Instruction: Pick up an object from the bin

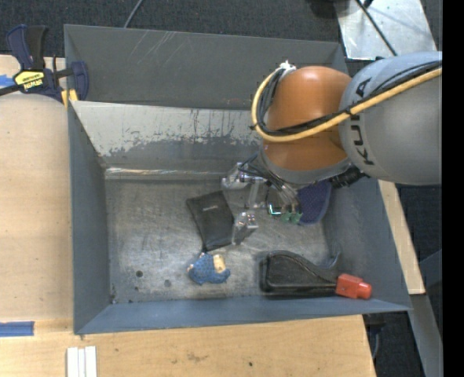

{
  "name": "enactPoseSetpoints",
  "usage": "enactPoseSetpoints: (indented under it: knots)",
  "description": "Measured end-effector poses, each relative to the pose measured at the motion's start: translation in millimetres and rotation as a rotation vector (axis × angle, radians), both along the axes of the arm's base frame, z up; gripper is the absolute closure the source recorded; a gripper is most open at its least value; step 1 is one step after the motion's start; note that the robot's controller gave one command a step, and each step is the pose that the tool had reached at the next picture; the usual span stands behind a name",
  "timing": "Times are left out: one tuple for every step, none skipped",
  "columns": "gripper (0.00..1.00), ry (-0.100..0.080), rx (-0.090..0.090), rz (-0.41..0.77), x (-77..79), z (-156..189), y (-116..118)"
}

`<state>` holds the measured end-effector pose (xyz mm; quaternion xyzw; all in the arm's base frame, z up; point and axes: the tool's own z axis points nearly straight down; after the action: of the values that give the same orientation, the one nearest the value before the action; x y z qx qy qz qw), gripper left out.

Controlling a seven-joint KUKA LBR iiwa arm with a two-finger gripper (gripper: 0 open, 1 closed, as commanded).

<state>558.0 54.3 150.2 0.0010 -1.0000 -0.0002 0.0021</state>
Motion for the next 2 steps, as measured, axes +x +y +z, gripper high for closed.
enactPoseSetpoints:
  knots:
    - [0.00, -0.009, 0.000, 0.511, 24.3, -75, 16]
    - [0.00, -0.012, 0.001, 0.915, 33.5, -49, 32]
